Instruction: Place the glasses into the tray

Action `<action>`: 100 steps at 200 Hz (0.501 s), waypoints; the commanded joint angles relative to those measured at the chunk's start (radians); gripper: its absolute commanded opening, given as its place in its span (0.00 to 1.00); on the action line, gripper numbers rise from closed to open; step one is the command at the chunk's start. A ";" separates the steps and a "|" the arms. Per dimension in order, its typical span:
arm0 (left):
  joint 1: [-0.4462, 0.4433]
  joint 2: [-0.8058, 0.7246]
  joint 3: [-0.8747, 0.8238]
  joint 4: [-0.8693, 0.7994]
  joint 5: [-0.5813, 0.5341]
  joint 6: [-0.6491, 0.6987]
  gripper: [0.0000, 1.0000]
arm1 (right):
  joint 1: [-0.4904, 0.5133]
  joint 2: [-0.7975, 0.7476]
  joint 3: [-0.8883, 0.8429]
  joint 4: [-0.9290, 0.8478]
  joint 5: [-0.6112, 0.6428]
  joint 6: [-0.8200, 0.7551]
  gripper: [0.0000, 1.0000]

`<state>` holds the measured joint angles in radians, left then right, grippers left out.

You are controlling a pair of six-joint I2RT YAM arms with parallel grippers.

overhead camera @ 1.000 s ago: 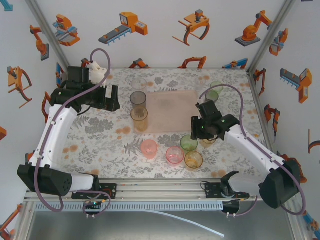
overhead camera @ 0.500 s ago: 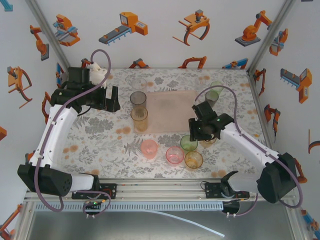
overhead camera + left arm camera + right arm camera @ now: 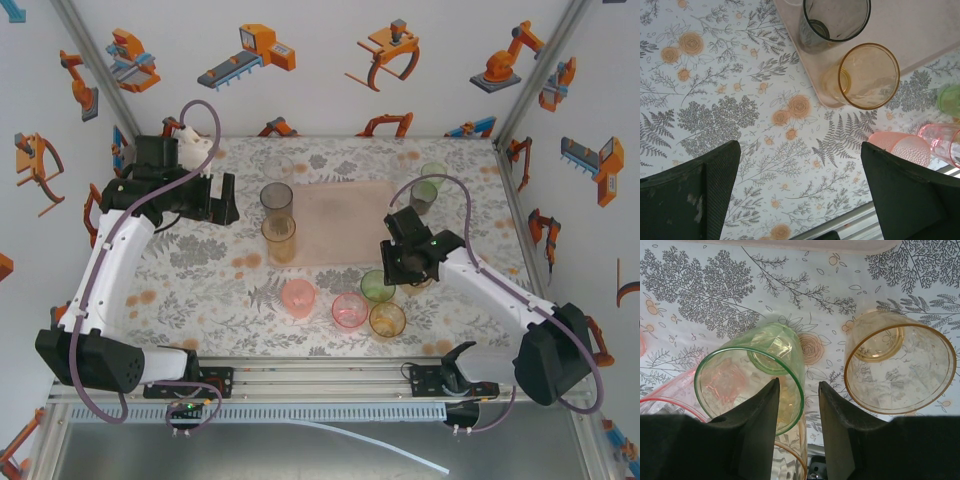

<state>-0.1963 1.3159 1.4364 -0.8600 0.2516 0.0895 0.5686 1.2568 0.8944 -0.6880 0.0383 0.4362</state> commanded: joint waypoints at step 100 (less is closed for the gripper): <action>0.005 -0.039 -0.026 0.009 0.044 -0.011 0.99 | 0.011 0.028 -0.017 0.039 0.034 0.016 0.27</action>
<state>-0.1955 1.3048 1.4223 -0.8597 0.2718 0.0895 0.5716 1.2808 0.8890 -0.6559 0.0437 0.4381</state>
